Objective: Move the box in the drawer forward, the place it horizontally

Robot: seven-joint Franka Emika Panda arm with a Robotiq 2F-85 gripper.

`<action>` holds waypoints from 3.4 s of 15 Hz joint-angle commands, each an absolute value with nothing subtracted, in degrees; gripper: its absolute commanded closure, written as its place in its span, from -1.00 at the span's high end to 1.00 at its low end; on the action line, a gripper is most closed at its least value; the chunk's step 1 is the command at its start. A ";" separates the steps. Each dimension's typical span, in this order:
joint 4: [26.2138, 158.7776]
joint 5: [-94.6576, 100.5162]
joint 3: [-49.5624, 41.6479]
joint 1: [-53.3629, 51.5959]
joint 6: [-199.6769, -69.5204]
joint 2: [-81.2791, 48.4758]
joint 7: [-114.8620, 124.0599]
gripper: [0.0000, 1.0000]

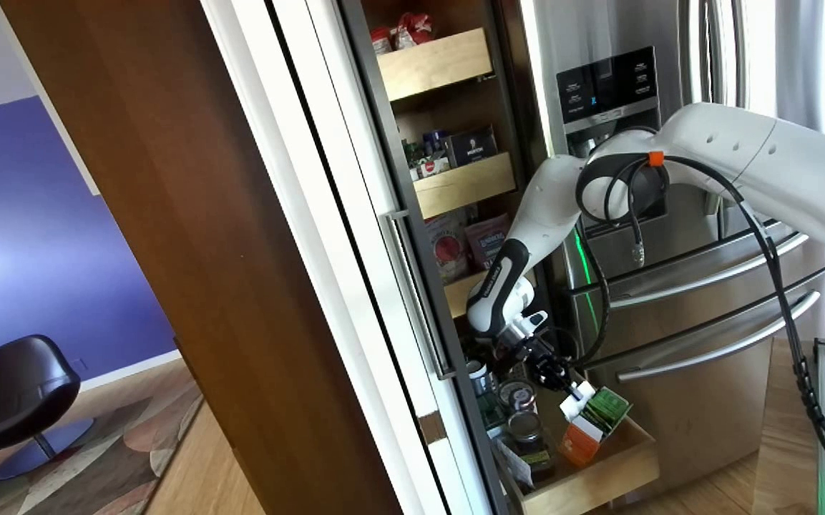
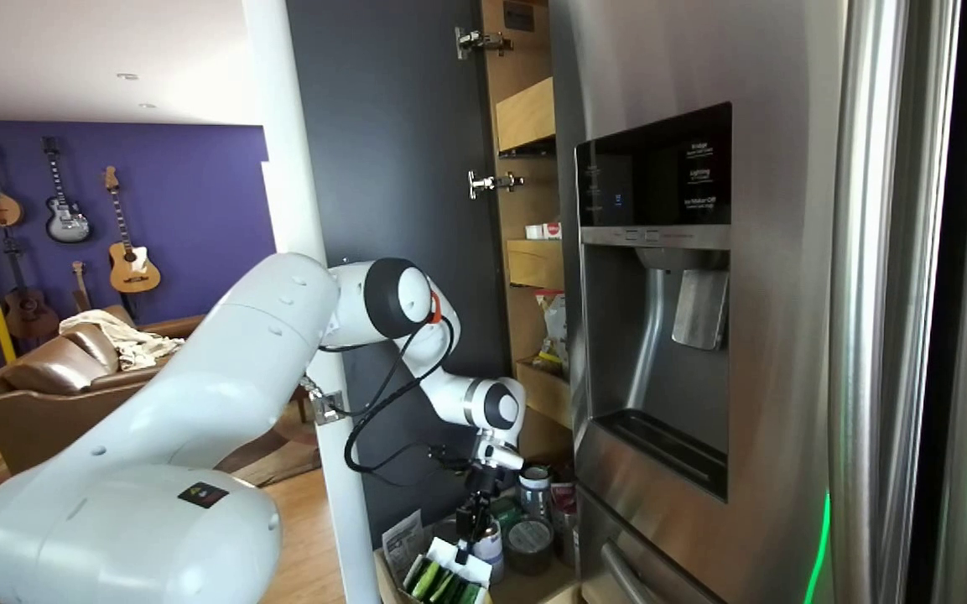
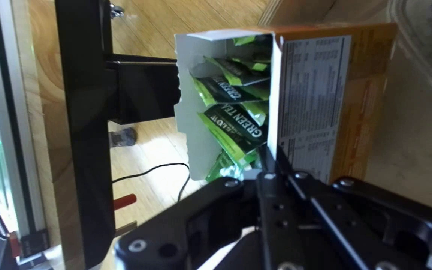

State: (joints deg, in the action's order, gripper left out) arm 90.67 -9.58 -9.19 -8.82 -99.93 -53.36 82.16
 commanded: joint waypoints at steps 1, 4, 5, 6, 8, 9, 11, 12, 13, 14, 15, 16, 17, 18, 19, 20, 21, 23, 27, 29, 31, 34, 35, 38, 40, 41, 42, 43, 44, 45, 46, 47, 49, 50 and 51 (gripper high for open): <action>88.68 -8.67 -7.83 -7.54 -97.95 -54.54 83.82 -0.97; 86.49 -8.73 -7.77 -7.19 -96.58 -56.35 84.69 -0.97; 86.33 -8.74 -7.76 -7.13 -96.55 -56.52 84.70 -0.97; 86.25 -8.74 -7.76 -7.10 -96.52 -56.58 84.71 -0.97; 85.26 -10.64 -7.28 -5.88 -95.56 -57.08 85.24 -0.99; 84.75 -11.73 -7.11 -5.25 -94.71 -57.43 86.15 -0.99; 84.29 -13.27 -6.86 -4.22 -93.60 -57.83 87.23 -0.99; 83.85 -14.18 -6.65 -3.52 -92.63 -58.20 87.99 -0.99; 83.37 -14.85 -6.52 -2.99 -91.16 -58.58 88.72 -0.99; 82.79 -15.45 -6.47 -2.59 -90.20 -59.09 89.63 -0.99; 82.22 -16.08 -6.51 -2.37 -89.60 -59.62 90.99 -0.99; 81.60 -16.52 -6.54 -2.19 -88.70 -60.20 92.34 -0.99; 80.79 -17.11 -6.57 -2.08 -88.07 -60.97 94.18 -0.99; 80.22 -17.71 -6.59 -1.94 -87.60 -61.57 96.10 -0.99; 79.74 -18.21 -6.68 -1.91 -87.53 -62.14 98.06 -0.99; 79.10 -18.69 -6.52 -1.67 -86.99 -62.73 99.49 -0.99; 78.21 -19.09 -6.37 -1.37 -86.33 -63.53 100.78 -0.99; 76.80 -19.83 -6.30 -0.96 -84.39 -64.83 103.81 -0.99; 74.17 -20.77 -6.26 -0.10 -83.63 -67.24 107.56 -0.99; 72.98 -21.07 -6.25 0.61 -83.52 -68.35 109.02 -0.99; 71.81 -21.87 -5.94 1.76 -82.68 -69.19 110.08 -0.99; 70.82 -21.95 -6.09 2.40 -82.90 -69.77 111.01 -0.46; 70.79 -21.68 -5.95 2.52 -83.33 -69.60 110.59 -0.37; 72.19 -20.83 -5.69 1.88 -85.48 -67.85 109.06 0.13; 73.56 -20.47 -5.41 1.41 -86.39 -66.47 108.48 0.43; 74.43 -19.63 -5.67 0.67 -87.61 -65.62 108.15 0.57; 75.30 -19.08 -5.74 0.18 -88.57 -64.79 107.71 0.70; 75.99 -18.62 -5.94 -0.32 -90.06 -64.13 107.55 0.87; 76.72 -18.03 -6.32 -1.01 -91.98 -63.41 107.80 0.98; 77.40 -17.47 -6.61 -1.54 -94.27 -62.65 108.12 1.00; 77.71 -16.63 -6.81 -1.99 -95.39 -62.24 108.45 1.00; 77.79 -15.64 -6.85 -2.36 -96.13 -62.05 108.29 1.00; 78.35 -12.74 -6.60 -3.22 -97.14 -61.47 106.39 1.00; 79.00 -11.06 -6.60 -3.78 -97.43 -61.02 105.40 1.00; 80.34 -9.36 -6.32 -4.13 -98.10 -60.23 103.07 1.00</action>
